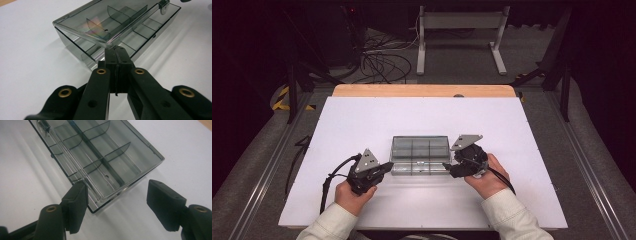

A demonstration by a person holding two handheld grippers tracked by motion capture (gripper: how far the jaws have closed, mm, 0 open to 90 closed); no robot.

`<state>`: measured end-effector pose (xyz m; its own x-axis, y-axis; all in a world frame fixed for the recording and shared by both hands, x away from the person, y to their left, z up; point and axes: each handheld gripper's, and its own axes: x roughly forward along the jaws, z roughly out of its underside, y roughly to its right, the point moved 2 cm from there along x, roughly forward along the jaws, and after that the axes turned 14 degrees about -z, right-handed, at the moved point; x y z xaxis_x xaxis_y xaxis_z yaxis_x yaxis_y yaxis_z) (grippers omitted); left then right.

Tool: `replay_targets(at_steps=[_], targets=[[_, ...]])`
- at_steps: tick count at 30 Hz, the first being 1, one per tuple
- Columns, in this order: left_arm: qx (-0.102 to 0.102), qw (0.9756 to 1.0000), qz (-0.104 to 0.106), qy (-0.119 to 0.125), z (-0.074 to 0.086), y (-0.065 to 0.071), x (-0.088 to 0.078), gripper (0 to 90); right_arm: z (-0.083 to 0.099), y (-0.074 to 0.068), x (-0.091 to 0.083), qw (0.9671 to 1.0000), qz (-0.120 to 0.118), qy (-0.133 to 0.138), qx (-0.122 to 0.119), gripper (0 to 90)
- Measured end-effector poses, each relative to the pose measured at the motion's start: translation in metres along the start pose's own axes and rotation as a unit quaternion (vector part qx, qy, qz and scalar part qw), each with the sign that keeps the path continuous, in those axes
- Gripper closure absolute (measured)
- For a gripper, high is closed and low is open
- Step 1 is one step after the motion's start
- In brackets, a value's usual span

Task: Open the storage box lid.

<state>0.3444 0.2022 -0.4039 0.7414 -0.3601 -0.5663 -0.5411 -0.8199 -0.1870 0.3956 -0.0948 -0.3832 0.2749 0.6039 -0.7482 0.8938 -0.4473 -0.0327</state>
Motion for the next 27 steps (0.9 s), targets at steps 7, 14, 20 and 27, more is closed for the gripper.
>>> replay_targets(at_steps=[7, 14, 20, 27], targets=[[0.000, 1.0000, 0.004, 0.001, 0.000, 0.001, 0.000, 89.7, -0.001, 0.001, -0.001, 1.0000, 0.002, -0.001, -0.003, 35.9], [0.007, 0.9999, 0.007, 0.003, 0.000, 0.001, 0.002, 90.0, -0.005, 0.001, -0.005, 0.9999, 0.007, -0.005, -0.005, 36.3], [0.015, 0.9999, 0.007, 0.003, 0.001, 0.002, 0.003, 90.0, -0.013, 0.001, -0.010, 0.9998, 0.014, -0.003, -0.016, 38.6], [0.021, 0.9997, 0.006, 0.007, 0.002, 0.003, 0.003, 90.0, -0.023, 0.004, -0.018, 0.9996, 0.014, 0.005, -0.023, 41.4]])
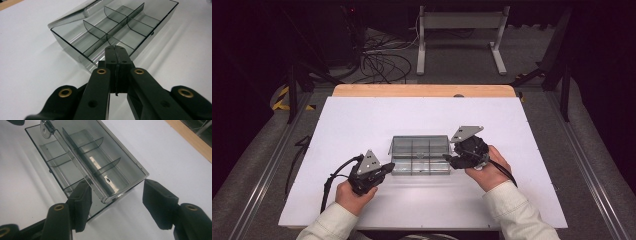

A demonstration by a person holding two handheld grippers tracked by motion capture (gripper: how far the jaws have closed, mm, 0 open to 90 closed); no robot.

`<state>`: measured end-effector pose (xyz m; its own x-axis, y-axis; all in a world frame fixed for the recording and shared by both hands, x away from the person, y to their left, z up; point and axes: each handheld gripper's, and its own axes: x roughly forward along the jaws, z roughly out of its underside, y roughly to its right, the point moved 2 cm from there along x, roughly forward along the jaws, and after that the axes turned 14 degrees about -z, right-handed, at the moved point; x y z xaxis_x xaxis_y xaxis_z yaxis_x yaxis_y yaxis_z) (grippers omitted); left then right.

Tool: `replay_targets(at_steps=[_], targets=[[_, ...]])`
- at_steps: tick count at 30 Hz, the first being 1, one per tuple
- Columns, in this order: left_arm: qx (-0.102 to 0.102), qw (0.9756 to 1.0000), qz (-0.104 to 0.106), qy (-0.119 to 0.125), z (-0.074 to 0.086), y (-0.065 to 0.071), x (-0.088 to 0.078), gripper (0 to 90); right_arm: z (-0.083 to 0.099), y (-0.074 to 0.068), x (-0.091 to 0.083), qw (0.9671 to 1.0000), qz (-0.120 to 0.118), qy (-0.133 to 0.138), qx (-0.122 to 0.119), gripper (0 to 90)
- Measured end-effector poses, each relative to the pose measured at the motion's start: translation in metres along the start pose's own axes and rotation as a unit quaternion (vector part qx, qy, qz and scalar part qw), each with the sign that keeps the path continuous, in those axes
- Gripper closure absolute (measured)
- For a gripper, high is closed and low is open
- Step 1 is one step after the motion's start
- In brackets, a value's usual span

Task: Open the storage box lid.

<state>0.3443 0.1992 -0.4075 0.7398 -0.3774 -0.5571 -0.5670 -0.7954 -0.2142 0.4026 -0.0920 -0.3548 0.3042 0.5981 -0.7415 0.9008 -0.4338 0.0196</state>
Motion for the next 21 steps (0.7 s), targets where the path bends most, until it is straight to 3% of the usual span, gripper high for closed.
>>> replay_targets(at_steps=[15, 21], targets=[[0.017, 0.9999, -0.002, 0.002, 0.001, 0.002, 0.001, 90.0, -0.007, 0.004, -0.004, 1.0000, -0.002, 0.005, 0.000, 46.2], [0.021, 0.9998, -0.003, 0.000, 0.002, 0.003, 0.001, 90.0, -0.014, 0.012, -0.004, 0.9999, -0.013, 0.007, 0.007, 50.2]])
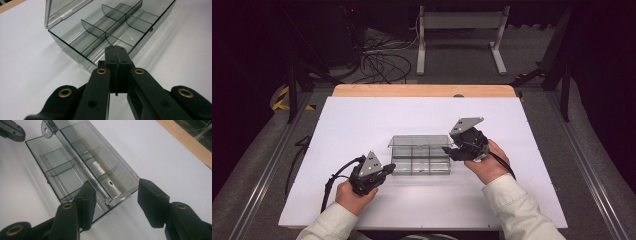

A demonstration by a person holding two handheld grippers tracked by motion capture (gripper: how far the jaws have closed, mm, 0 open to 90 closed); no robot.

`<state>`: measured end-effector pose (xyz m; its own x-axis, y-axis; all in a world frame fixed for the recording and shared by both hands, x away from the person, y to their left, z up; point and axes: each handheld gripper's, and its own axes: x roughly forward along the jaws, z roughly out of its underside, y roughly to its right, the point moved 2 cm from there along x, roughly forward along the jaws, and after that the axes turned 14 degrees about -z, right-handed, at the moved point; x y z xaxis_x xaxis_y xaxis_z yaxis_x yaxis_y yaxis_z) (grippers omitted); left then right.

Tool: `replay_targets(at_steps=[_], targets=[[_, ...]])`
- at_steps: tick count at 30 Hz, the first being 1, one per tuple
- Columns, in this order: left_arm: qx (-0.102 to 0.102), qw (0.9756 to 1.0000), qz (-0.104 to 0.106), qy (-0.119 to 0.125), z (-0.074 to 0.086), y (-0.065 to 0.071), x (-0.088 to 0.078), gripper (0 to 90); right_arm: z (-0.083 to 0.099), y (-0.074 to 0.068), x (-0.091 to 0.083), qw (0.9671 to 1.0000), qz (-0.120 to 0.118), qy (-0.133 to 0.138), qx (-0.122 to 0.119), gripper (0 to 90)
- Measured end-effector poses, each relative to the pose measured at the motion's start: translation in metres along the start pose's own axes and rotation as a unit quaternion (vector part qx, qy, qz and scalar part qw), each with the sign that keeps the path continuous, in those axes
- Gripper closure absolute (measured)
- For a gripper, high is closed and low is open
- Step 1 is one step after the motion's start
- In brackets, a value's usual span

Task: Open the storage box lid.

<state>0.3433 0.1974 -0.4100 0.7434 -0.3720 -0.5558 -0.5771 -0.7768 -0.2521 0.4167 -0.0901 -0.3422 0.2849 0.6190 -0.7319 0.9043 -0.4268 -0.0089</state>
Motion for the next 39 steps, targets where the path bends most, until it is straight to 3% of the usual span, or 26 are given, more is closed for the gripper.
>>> replay_targets(at_steps=[11, 17, 39], targets=[[0.005, 1.0000, 0.006, 0.000, 0.000, 0.001, 0.001, 90.0, -0.014, 0.016, -0.004, 0.9998, -0.007, 0.017, 0.013, 54.7], [0.006, 1.0000, 0.006, 0.001, 0.001, 0.001, 0.001, 90.0, -0.016, 0.022, -0.003, 0.9992, -0.009, 0.026, 0.029, 56.2], [0.009, 0.9999, 0.007, -0.005, 0.001, 0.001, 0.003, 90.0, -0.023, 0.040, 0.001, 0.9981, -0.011, 0.040, 0.046, 60.9]])
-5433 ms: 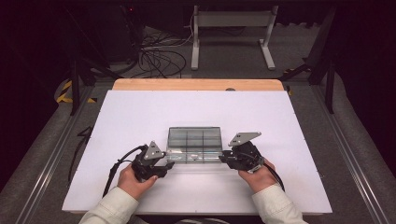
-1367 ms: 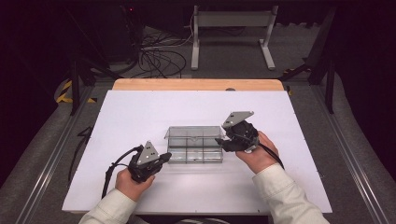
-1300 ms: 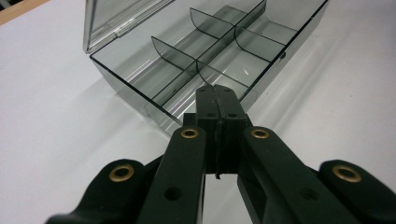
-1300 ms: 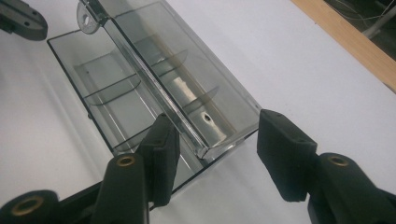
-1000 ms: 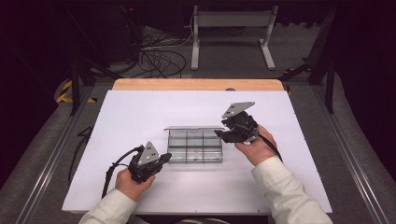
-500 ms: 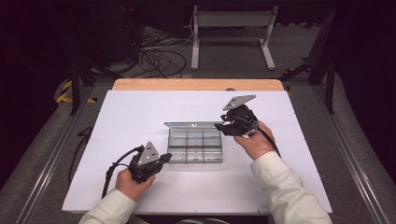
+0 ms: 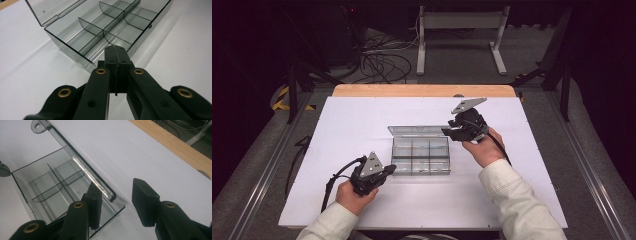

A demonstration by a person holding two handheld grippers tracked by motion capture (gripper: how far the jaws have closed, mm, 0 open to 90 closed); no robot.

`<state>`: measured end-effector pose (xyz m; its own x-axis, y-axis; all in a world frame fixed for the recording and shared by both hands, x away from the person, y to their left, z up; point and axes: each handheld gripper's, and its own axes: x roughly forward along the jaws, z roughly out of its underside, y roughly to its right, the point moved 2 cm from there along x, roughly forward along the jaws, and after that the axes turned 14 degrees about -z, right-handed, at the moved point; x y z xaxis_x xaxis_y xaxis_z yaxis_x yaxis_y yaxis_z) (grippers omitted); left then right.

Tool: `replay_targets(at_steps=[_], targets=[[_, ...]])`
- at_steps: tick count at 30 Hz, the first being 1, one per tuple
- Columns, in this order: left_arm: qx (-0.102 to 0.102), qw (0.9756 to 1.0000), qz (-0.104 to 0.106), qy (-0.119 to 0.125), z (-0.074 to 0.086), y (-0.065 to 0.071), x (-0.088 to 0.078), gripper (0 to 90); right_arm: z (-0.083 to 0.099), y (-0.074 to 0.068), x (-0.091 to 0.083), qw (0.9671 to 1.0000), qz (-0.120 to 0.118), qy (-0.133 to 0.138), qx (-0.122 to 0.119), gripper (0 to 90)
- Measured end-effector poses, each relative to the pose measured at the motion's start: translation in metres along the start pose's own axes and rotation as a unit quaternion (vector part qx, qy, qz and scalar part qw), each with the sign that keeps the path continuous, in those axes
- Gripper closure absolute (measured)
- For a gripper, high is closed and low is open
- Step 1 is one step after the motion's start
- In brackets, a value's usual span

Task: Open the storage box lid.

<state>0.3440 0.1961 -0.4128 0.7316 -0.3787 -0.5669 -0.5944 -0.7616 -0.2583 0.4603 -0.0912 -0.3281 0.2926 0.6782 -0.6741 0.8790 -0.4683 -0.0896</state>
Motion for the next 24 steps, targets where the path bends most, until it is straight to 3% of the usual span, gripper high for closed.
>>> replay_targets(at_steps=[10, 17, 24], targets=[[0.005, 1.0000, 0.000, -0.007, 0.001, 0.001, 0.002, 89.8, -0.003, 0.014, 0.007, 0.9996, -0.005, 0.016, 0.022, 64.5], [0.008, 0.9999, 0.000, -0.008, 0.001, 0.001, 0.002, 89.3, -0.006, 0.017, 0.011, 0.9989, 0.010, 0.036, 0.027, 68.3], [0.004, 1.0000, 0.003, -0.007, 0.001, 0.001, 0.002, 89.1, -0.007, 0.024, 0.014, 0.9971, 0.009, 0.054, 0.054, 69.8]])
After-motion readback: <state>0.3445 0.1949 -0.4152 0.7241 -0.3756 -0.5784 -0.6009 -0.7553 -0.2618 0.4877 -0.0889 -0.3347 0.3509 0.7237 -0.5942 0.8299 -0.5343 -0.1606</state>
